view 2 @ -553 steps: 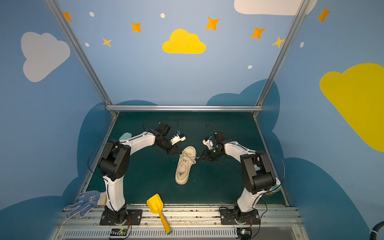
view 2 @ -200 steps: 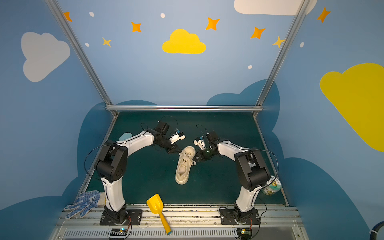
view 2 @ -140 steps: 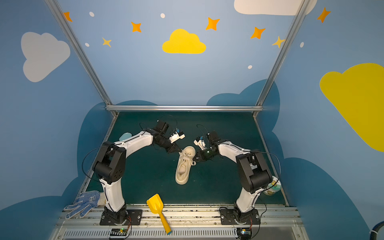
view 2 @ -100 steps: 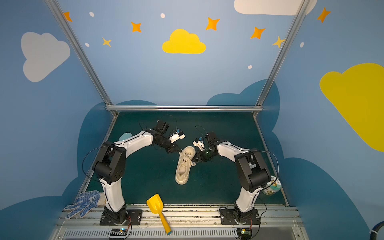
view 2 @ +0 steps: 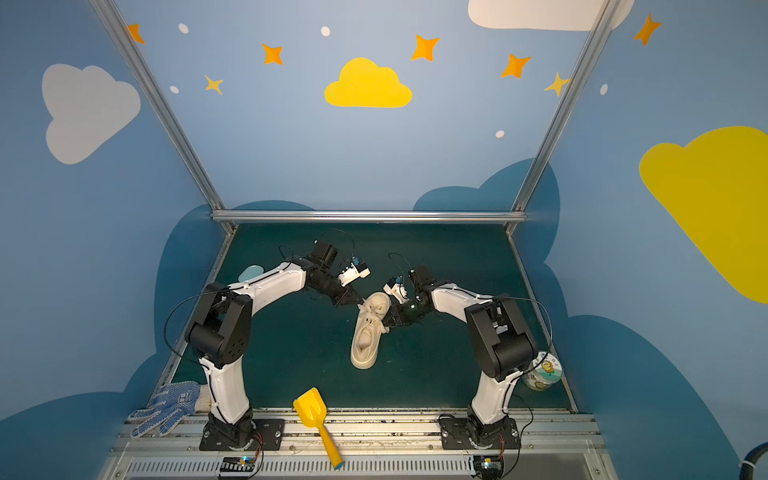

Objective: Tie the shoes

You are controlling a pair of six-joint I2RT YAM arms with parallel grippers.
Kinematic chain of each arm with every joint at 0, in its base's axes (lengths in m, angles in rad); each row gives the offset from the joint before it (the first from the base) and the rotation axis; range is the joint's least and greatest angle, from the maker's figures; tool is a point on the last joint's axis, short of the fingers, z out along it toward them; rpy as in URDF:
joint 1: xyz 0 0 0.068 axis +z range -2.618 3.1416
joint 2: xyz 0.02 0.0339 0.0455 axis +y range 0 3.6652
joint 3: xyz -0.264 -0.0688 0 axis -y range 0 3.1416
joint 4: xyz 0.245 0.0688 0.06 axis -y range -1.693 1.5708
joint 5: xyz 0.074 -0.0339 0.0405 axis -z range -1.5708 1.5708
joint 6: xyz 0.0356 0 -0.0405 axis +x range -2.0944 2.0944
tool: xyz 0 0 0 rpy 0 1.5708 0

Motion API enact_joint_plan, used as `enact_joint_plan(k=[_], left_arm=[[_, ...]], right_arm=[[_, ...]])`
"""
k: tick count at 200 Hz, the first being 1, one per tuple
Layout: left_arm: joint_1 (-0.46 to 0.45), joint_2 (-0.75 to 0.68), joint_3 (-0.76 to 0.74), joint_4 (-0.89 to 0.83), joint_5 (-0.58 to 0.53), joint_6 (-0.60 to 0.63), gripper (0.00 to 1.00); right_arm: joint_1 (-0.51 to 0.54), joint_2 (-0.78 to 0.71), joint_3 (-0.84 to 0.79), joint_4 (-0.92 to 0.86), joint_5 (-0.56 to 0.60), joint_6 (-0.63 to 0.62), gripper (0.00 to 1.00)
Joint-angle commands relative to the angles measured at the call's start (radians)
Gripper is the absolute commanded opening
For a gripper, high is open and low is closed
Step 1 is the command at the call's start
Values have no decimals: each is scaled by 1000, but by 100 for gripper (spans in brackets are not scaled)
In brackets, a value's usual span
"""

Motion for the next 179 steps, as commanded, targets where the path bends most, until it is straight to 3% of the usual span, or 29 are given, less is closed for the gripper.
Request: enact_joint_plan(k=[1,6,71,179], left_arm=[[-1,-17,-6,-5,8,-3,3],[-1,-18,-6,-5,5,-2,3],[0,-53,-3,-8,-92,10,3],[12,-62,3,-13,-246,6,3]], right_arm=[[9,21,20,-6,-7,-9,3],[8,15,18,-7,0,-8,0],[7,-73,-27,-66,98,17,0],[6,-54,-13,-167,219,51,0]])
